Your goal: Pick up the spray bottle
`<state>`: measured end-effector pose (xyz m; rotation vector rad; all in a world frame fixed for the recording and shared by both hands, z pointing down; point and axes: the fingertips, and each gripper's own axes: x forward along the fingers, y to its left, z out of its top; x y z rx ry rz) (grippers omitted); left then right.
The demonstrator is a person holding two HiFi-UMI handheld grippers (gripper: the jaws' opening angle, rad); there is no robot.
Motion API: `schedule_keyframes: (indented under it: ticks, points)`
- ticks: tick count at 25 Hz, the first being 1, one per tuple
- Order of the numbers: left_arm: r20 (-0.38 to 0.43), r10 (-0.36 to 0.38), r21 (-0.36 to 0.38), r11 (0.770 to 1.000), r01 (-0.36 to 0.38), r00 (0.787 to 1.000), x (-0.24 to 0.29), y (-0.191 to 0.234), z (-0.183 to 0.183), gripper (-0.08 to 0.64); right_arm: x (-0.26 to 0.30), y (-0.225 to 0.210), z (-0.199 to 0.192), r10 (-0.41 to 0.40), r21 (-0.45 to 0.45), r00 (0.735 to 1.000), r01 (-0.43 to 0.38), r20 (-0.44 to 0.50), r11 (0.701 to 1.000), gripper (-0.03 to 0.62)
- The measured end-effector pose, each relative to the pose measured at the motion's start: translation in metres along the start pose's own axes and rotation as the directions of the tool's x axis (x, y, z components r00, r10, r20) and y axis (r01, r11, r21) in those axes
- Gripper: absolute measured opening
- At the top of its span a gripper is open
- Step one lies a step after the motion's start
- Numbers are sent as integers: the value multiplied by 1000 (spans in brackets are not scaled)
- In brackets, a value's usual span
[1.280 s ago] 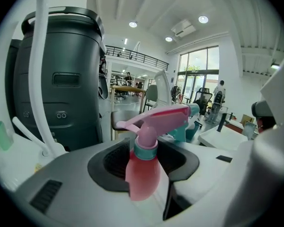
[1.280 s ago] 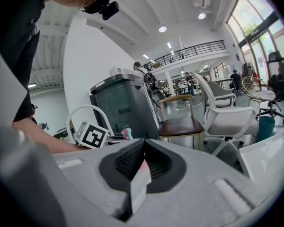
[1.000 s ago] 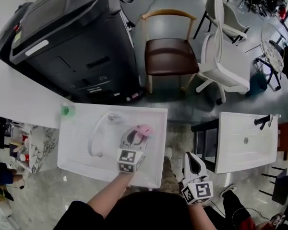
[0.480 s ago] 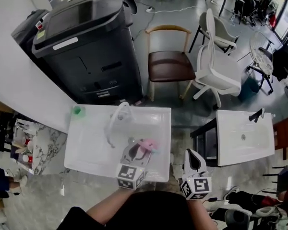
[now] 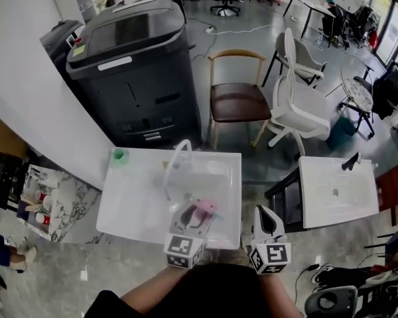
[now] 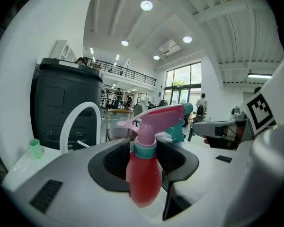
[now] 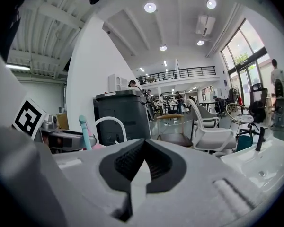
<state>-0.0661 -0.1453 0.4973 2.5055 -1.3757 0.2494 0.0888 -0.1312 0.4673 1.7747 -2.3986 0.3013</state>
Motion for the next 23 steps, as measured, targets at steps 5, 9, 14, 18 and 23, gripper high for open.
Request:
schedule_keyframes:
  ticks: [5, 9, 14, 18, 23]
  points:
    - [1, 16, -3, 1000, -16, 1000, -11, 7, 2, 181, -6, 11, 0, 6, -10, 1000, -5, 16, 1000, -3]
    - [10, 14, 2, 1000, -14, 1000, -15, 8, 4, 179, -10, 14, 2, -2, -12, 1000, 2, 25, 1000, -3]
    - [20, 5, 1, 1000, -5, 1000, -18, 3, 4, 175, -14, 16, 1, -3, -13, 1000, 3, 30, 1000, -3]
    - [20, 6, 0, 1000, -6, 1000, -19, 3, 2, 175, -15, 19, -2, 3, -15, 1000, -2, 28, 1000, -3]
    - [21, 6, 10, 1000, -6, 1000, -18, 5, 4, 173, -14, 24, -2, 12, -18, 999, -11, 32, 1000, -3]
